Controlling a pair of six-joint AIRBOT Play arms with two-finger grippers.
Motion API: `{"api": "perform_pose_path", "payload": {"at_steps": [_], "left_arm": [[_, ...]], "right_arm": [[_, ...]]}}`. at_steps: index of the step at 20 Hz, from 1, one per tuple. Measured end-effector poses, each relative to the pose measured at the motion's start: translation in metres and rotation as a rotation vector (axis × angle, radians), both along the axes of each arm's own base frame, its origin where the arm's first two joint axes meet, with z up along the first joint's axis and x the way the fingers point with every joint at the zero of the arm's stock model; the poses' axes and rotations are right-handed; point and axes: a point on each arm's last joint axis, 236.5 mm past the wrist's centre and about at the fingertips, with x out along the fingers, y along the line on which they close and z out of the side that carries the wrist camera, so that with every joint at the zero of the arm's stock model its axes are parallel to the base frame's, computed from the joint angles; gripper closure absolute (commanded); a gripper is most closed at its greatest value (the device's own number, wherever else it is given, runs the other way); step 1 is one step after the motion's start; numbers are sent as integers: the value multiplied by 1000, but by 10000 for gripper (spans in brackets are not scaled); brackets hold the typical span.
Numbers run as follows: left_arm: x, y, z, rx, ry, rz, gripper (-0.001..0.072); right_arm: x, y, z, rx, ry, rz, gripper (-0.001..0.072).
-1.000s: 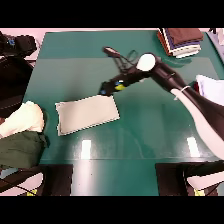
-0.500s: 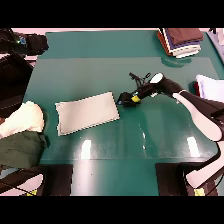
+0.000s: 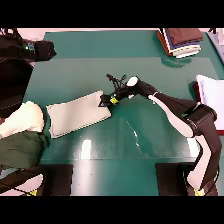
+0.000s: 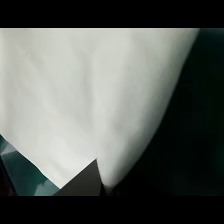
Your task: Fold the shirts.
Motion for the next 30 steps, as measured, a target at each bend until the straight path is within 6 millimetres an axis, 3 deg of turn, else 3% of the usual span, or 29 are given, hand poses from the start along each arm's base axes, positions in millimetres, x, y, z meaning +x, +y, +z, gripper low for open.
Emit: {"api": "perform_pose_path", "payload": {"at_steps": [3,6,9,12,16,18,20,22,24,30], "left_arm": [[-2,-3,-11,-15,29,-6,684],[-5,-12,-16,-32,43,-24,684],[-10,-37,-14,-36,27,-78,684],[-16,-67,-9,-39,-7,-141,683],[-26,-100,-1,-50,-42,-211,684],[-30,-110,1,-60,-49,-230,684],[-32,-115,2,-71,-51,-238,683],[-31,-117,5,-83,-56,-234,683],[-31,-120,6,-93,-61,-235,684],[-32,-121,7,-100,-59,-234,683]], "right_arm": [[33,-24,29,-17,-101,-32,695],[78,-97,63,-84,-195,-141,695],[116,-206,92,-167,-257,-320,695],[132,-333,117,-233,-281,-547,695],[122,-494,146,-296,-305,-858,695],[109,-561,162,-326,-329,-992,695],[96,-609,179,-349,-361,-1091,696],[89,-641,199,-368,-409,-1155,695],[86,-659,220,-387,-464,-1187,695],[84,-677,290,-421,-630,-1213,695]]}}
